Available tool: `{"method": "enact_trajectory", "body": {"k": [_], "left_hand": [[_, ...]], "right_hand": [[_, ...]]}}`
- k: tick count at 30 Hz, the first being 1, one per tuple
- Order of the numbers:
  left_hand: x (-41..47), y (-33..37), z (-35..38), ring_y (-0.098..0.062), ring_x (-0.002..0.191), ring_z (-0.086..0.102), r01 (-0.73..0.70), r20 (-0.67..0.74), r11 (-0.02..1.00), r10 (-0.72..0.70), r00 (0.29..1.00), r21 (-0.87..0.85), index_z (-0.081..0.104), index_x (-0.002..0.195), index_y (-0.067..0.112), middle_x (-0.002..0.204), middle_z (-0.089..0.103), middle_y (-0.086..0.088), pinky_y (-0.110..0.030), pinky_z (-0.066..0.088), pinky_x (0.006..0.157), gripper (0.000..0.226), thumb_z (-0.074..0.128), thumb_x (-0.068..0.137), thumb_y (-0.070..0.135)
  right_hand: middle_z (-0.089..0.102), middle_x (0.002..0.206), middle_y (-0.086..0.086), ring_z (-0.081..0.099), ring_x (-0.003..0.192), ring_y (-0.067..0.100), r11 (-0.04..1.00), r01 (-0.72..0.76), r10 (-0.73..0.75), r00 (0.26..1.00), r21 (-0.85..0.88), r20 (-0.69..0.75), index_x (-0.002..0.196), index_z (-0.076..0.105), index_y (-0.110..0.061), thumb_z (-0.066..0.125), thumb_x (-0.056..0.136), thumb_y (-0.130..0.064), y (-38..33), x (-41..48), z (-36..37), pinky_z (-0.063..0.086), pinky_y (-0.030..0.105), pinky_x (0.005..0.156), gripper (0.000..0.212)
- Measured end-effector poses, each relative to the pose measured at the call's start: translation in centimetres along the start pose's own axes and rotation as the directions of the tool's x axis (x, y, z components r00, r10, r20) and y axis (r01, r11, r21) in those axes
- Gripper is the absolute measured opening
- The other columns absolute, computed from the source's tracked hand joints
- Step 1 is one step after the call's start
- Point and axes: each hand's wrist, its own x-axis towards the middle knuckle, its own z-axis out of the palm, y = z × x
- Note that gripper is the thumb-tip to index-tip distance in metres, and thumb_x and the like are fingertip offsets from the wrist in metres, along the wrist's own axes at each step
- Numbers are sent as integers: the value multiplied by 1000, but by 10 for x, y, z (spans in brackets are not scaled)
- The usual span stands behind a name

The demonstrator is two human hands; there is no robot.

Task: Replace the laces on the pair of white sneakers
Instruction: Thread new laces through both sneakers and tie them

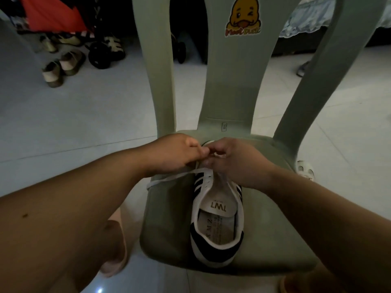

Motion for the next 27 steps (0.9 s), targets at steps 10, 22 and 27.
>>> {"method": "enact_trajectory", "body": {"k": [10,22,27], "left_hand": [[-23,-17,-55,-14,74,68,-137,-270,805,-30,962,-577,52,68,15,60,52,1,-37,47,80,36,41,99,29],[-62,-24,-57,-7,78,62,-146,-234,975,104,967,-170,65,83,28,82,66,11,-28,46,72,22,47,95,34],[-73,-34,-61,-8,85,63,-88,-186,974,49,981,-211,64,85,31,86,65,13,-22,44,72,15,53,94,27]], "right_hand": [[67,95,-1,62,89,17,973,-128,140,989,-192,50,82,63,-31,56,93,-38,6,1,-20,49,29,77,15],[68,86,-7,65,82,11,990,36,-36,999,140,-2,96,66,-30,48,75,-65,-97,6,9,52,28,76,44],[64,78,7,55,70,15,984,5,-3,1000,-177,11,89,70,-11,50,90,-54,-125,20,11,44,27,64,47]]}}
